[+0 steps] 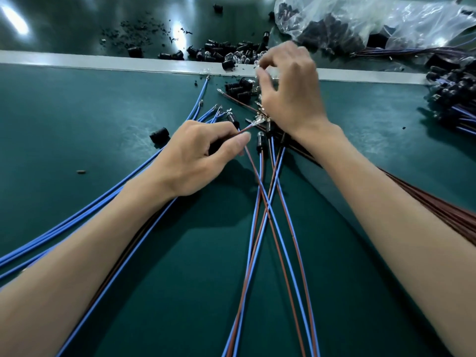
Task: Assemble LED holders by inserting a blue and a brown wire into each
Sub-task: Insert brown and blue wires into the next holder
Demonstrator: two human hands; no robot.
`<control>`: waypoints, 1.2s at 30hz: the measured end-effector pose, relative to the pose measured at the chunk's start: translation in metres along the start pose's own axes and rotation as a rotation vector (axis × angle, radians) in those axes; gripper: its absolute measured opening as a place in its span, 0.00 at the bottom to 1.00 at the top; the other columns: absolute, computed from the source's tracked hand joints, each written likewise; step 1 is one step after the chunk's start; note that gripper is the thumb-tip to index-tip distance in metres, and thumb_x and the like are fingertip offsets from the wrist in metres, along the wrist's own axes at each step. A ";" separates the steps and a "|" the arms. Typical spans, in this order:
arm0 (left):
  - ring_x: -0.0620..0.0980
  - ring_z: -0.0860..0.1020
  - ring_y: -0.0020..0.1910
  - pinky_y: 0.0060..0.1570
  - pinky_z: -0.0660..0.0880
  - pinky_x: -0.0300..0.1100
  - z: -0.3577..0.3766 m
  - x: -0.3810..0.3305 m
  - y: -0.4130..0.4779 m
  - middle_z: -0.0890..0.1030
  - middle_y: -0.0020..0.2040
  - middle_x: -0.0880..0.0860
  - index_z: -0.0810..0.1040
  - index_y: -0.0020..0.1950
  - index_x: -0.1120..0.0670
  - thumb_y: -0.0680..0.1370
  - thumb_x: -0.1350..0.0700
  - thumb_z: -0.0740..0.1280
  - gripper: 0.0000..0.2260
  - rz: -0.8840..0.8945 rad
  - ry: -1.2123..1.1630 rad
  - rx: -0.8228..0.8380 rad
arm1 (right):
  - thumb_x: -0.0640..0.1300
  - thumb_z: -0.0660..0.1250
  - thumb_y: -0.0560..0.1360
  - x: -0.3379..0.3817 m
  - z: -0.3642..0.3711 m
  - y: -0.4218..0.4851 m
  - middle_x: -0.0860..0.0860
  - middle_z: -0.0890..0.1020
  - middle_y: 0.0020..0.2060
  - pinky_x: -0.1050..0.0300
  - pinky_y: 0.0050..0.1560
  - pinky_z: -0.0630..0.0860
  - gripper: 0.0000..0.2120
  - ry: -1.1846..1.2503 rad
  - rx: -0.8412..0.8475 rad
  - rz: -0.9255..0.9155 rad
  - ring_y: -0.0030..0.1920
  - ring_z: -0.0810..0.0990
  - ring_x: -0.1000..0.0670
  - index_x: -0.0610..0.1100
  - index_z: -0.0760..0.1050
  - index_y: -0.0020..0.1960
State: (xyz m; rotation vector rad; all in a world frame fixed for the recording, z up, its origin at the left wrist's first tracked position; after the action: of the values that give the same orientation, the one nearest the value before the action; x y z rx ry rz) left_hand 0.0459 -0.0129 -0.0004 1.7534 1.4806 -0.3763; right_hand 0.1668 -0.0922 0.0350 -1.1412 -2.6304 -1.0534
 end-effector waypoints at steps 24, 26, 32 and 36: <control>0.57 0.69 0.28 0.30 0.66 0.51 -0.008 0.004 0.001 0.73 0.29 0.59 0.75 0.42 0.61 0.78 0.55 0.61 0.10 -0.037 -0.089 -0.108 | 0.33 0.67 0.75 0.010 -0.008 -0.073 0.51 0.80 0.36 0.64 0.41 0.76 0.10 0.994 0.180 0.179 0.33 0.78 0.57 0.44 0.79 0.53; 0.58 0.69 0.28 0.30 0.66 0.52 -0.009 0.005 0.001 0.73 0.29 0.60 0.76 0.43 0.62 0.78 0.55 0.62 0.11 -0.034 -0.092 -0.116 | 0.32 0.68 0.74 0.007 -0.006 -0.074 0.56 0.81 0.35 0.66 0.39 0.76 0.08 1.018 0.177 0.213 0.34 0.79 0.58 0.44 0.80 0.49; 0.57 0.71 0.28 0.30 0.68 0.50 -0.013 0.007 0.000 0.74 0.29 0.59 0.76 0.42 0.61 0.77 0.55 0.64 0.09 -0.054 -0.119 -0.177 | 0.34 0.68 0.74 0.009 -0.001 -0.075 0.56 0.81 0.35 0.61 0.40 0.80 0.06 0.996 0.224 0.212 0.36 0.80 0.57 0.44 0.79 0.45; 0.45 0.69 0.27 0.29 0.67 0.40 -0.014 0.009 -0.001 0.73 0.29 0.49 0.75 0.42 0.57 0.76 0.54 0.65 0.06 -0.075 -0.152 -0.189 | 0.35 0.69 0.74 0.012 -0.001 -0.076 0.54 0.80 0.34 0.63 0.39 0.78 0.06 0.955 0.240 0.190 0.34 0.80 0.57 0.45 0.78 0.44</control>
State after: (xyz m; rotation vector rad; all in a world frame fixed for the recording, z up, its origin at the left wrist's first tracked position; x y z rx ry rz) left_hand 0.0438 0.0033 0.0018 1.4914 1.4274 -0.3862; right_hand 0.1074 -0.1223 -0.0032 -0.5856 -1.7849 -0.8927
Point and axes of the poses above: each hand's wrist, its own y-axis towards the middle knuckle, its own z-axis out of the palm, x = y × z, the point moved 8 cm from there along y, towards the middle knuckle
